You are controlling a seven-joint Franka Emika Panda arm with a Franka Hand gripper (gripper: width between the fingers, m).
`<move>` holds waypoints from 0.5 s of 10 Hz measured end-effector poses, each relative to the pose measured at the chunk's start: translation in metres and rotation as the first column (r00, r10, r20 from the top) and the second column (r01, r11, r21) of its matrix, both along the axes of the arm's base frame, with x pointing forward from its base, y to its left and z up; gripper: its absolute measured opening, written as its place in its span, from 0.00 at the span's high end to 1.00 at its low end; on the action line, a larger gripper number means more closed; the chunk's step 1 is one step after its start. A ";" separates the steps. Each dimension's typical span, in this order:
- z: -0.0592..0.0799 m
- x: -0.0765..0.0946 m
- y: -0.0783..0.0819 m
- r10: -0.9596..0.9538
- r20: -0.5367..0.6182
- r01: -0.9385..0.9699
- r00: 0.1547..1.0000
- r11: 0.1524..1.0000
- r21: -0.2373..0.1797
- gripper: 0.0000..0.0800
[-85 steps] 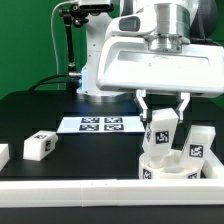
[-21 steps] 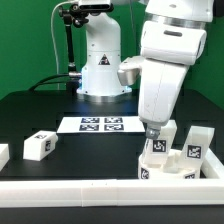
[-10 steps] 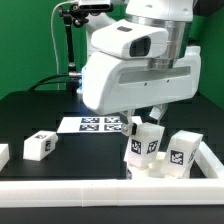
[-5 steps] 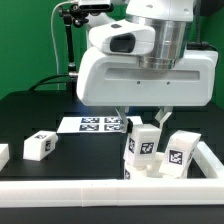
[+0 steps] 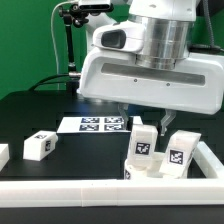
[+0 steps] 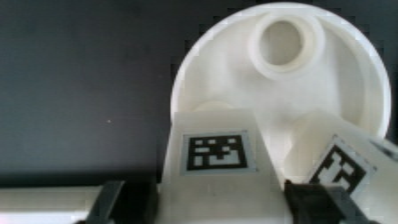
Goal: Assemble stool
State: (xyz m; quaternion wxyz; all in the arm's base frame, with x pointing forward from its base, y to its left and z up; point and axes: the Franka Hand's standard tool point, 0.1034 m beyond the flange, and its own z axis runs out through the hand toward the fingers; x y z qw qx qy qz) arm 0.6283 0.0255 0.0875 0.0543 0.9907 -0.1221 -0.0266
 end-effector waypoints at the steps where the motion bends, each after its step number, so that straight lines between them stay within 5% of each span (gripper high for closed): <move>1: 0.000 0.000 -0.001 -0.115 0.010 0.115 0.993 0.993 0.023 0.57; 3: -0.001 0.002 -0.004 -0.246 0.017 0.244 0.969 0.967 0.071 0.57; 5: -0.001 0.002 -0.003 -0.377 0.019 0.374 0.926 0.925 0.071 0.57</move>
Offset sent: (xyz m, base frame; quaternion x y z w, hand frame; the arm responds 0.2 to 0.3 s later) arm 0.0004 -0.0020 0.0015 0.0658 -0.0115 0.1901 0.9795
